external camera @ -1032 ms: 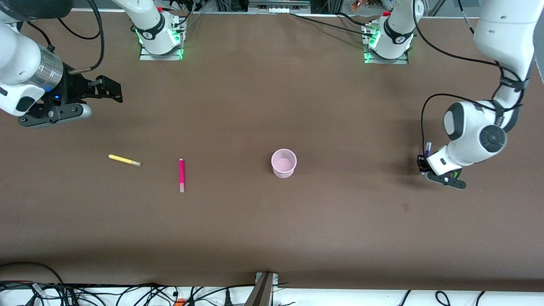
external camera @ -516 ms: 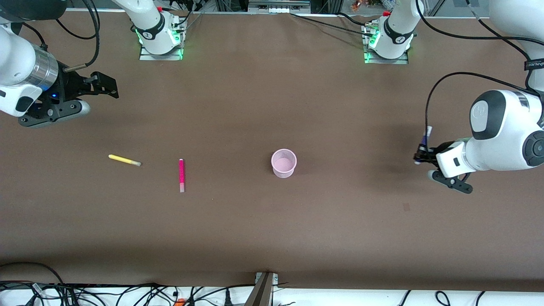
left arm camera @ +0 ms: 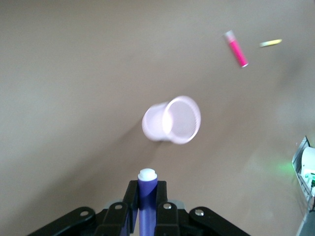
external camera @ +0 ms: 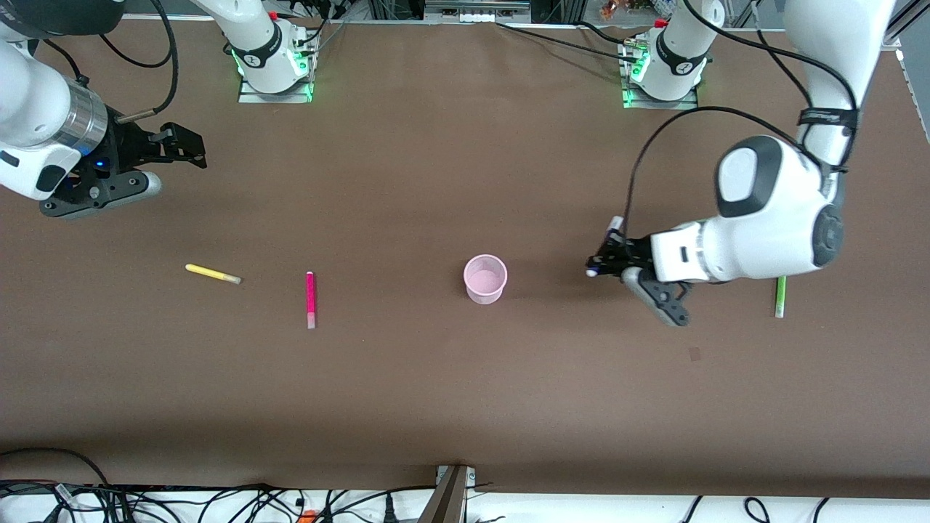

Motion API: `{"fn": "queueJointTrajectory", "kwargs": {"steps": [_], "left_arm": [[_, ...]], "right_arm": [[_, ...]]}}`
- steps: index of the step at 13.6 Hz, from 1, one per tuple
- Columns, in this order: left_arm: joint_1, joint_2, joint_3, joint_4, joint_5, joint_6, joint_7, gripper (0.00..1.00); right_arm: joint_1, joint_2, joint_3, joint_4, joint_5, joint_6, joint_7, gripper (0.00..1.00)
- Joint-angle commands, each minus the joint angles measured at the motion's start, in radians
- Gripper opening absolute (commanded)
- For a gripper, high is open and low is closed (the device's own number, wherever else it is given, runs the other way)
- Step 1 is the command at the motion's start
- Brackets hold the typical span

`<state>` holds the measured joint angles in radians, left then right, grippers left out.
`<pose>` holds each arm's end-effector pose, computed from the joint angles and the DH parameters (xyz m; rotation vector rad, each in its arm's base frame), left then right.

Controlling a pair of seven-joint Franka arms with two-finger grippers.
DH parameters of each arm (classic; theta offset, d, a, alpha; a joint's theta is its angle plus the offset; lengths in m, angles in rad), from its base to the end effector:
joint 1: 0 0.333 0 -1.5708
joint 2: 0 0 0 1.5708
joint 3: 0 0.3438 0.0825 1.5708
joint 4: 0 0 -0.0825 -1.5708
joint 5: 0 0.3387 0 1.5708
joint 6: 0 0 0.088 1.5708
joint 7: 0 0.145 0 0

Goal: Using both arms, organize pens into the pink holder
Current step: 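Carry the purple marker with the left gripper over the pink holder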

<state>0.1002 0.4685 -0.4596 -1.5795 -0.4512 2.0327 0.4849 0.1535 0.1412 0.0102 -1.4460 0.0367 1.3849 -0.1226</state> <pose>0.6153 -0.2254 0.4163 2.4252 -0.7439 0.0764 0.5192 0.0913 0.5791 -3.0594 -0.4459 0.3149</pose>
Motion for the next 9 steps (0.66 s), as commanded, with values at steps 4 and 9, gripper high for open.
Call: {"fn": "queueJointTrajectory", "kwargs": {"steps": [4, 9], "left_arm": [[-0.003, 0.156, -0.206, 0.027, -0.080, 0.410, 0.312, 0.00], [-0.103, 0.274, -0.220, 0.007, -0.070, 0.552, 0.441, 0.00]], "right_arm": [[0.014, 0.014, 0.004, -0.077, -0.001, 0.083, -0.012, 1.00], [0.046, 0.197, 0.004, -0.102, 0.000, 0.264, 0.004, 1.00]]}}
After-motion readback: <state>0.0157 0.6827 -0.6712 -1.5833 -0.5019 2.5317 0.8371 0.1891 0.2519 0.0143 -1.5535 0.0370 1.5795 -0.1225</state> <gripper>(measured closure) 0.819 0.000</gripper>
